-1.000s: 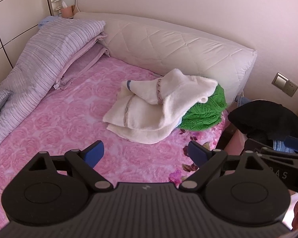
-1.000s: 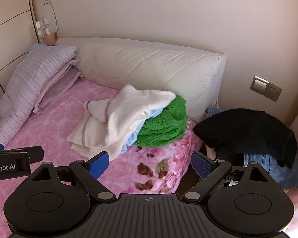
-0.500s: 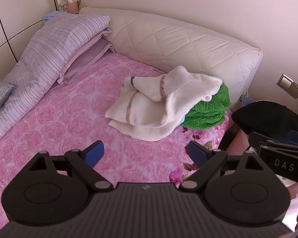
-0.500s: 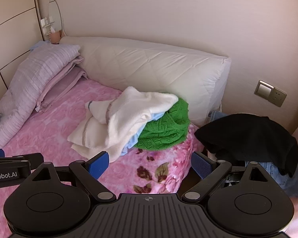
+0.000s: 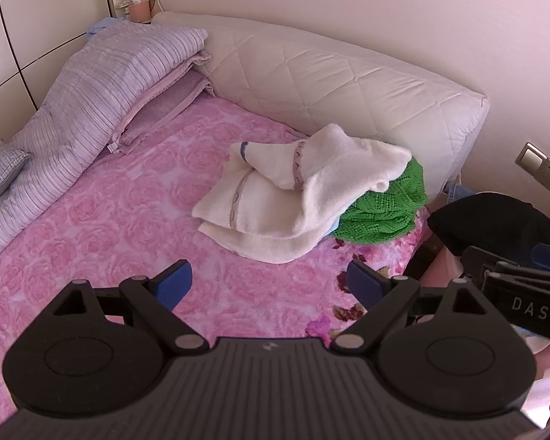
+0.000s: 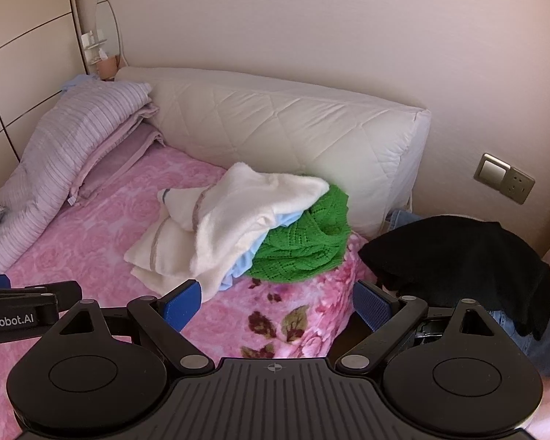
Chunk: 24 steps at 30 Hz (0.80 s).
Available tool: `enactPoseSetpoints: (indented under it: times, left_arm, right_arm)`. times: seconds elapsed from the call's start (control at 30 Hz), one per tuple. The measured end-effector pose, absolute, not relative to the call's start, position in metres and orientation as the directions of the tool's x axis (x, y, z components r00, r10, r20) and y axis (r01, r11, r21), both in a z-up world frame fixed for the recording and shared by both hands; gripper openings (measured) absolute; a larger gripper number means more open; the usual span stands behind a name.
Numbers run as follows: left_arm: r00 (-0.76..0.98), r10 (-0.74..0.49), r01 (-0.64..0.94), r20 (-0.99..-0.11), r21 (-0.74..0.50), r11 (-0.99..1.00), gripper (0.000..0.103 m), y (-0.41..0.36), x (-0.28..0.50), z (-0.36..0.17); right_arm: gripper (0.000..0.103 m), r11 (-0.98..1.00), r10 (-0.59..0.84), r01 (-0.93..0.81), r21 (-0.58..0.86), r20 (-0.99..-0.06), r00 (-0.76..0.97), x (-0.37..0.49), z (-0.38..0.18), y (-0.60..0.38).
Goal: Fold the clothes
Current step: 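Move both tools toward the cream sweater on the clothes pile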
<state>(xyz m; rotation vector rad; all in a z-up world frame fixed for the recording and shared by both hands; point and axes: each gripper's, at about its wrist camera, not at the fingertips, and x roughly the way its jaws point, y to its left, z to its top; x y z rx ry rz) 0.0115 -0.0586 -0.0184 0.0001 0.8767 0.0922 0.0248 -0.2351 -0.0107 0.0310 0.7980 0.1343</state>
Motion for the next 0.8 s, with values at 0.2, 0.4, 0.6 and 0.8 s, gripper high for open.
enactPoseSetpoints:
  times: [0.2, 0.4, 0.6, 0.8]
  left_arm:
    - [0.627, 0.075, -0.085, -0.775, 0.028, 0.996, 0.09, -0.064, 0.015, -0.02]
    - [0.623, 0.067, -0.079, -0.779, 0.023, 0.997, 0.09, -0.06, 0.018, -0.02]
    - [0.626, 0.047, -0.067, -0.778, 0.007, 0.998, 0.089, -0.049, 0.02, -0.018]
    - [0.634, 0.012, -0.023, -0.773, -0.003, 1.0, 0.089, -0.033, 0.026, -0.016]
  right_arm:
    - [0.093, 0.99, 0.139, -0.109, 0.088, -0.714, 0.686, 0.026, -0.015, -0.246]
    - [0.093, 0.991, 0.137, -0.103, 0.091, -0.709, 0.692, 0.028, -0.014, -0.251]
    - [0.093, 0.993, 0.122, -0.087, 0.085, -0.711, 0.692, 0.029, -0.012, -0.246]
    - [0.093, 0.995, 0.093, -0.047, 0.085, -0.703, 0.705, 0.026, -0.008, -0.232]
